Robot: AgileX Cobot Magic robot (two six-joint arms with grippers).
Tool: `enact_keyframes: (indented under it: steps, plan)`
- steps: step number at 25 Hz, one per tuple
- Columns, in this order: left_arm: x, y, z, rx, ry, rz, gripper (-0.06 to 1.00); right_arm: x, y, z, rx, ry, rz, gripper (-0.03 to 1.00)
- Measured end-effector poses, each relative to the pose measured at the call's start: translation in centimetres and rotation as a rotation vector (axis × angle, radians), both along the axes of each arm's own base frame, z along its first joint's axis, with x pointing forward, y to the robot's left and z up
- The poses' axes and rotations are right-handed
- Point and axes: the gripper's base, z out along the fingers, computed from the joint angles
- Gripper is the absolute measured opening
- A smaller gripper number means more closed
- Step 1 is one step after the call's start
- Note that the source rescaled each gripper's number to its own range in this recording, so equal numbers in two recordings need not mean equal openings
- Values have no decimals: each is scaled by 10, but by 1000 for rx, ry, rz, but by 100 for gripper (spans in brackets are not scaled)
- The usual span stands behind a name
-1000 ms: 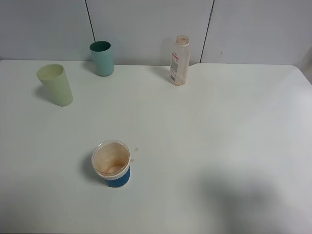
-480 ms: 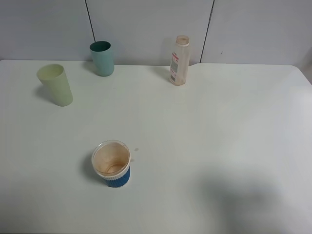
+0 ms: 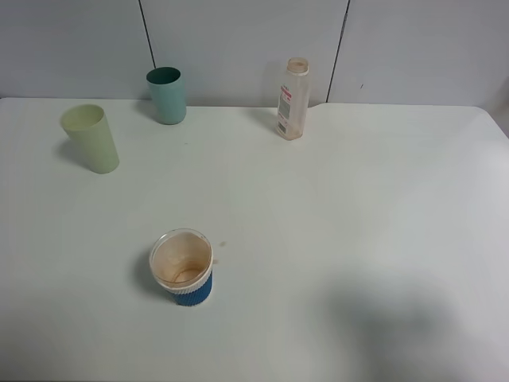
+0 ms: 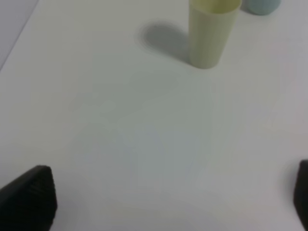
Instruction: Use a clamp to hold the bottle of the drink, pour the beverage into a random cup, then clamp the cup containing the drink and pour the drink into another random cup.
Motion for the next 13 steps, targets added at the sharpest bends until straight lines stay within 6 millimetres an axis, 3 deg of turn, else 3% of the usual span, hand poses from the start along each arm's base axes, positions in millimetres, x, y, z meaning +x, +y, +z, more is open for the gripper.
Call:
enact_keyframes:
  steps: [13]
  plan:
    - [0,0,0,1,-1,-1,100,0,0,0,0,0,0,100]
